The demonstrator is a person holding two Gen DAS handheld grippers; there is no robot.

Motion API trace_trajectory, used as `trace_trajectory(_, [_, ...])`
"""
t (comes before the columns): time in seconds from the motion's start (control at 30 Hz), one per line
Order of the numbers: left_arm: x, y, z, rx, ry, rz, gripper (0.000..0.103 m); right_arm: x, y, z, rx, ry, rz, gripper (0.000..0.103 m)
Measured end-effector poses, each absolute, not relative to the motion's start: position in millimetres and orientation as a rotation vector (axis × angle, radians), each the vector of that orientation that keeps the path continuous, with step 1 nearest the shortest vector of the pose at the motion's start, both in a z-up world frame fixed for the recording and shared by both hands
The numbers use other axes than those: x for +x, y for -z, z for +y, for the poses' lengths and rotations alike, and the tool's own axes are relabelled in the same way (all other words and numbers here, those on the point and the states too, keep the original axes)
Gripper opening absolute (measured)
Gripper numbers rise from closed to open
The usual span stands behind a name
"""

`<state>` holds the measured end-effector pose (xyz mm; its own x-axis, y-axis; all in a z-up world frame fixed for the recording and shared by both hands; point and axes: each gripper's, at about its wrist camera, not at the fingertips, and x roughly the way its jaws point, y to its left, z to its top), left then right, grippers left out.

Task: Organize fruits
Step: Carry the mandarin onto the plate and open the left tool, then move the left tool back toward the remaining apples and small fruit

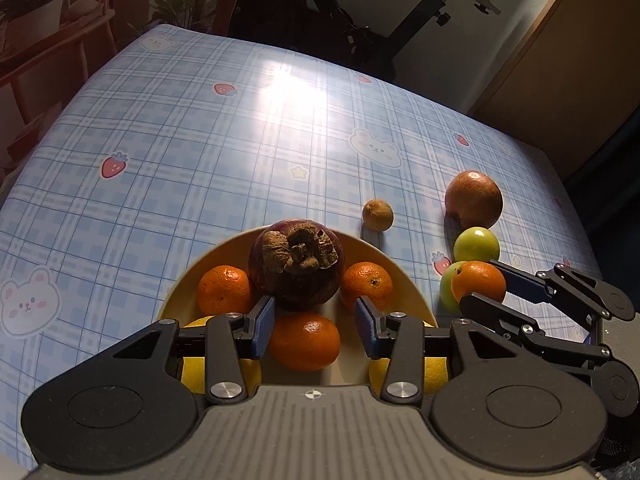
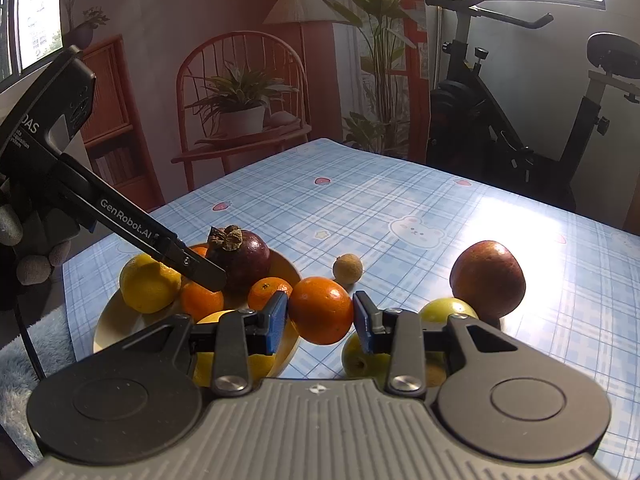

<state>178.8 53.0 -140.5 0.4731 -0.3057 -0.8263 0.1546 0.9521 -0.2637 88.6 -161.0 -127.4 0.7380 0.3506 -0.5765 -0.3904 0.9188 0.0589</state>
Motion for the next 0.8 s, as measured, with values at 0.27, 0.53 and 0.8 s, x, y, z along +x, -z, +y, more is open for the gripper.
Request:
trace_trajectory(0.27, [167,111,69,-0.164,0.215,0.922,0.046,101,123,-136,-0.096,-0.473,0.619,0.038])
trace_trajectory(0.53, [162,105,76,-0.166,0.188,0.885,0.046,113,131,-102,-0.162,-0.549,0.644,0.038])
trace_trajectory(0.8, [162,109,77,-0.168,0.181,0.88,0.046,112,129,-99,-0.165,-0.551,0.639,0.039])
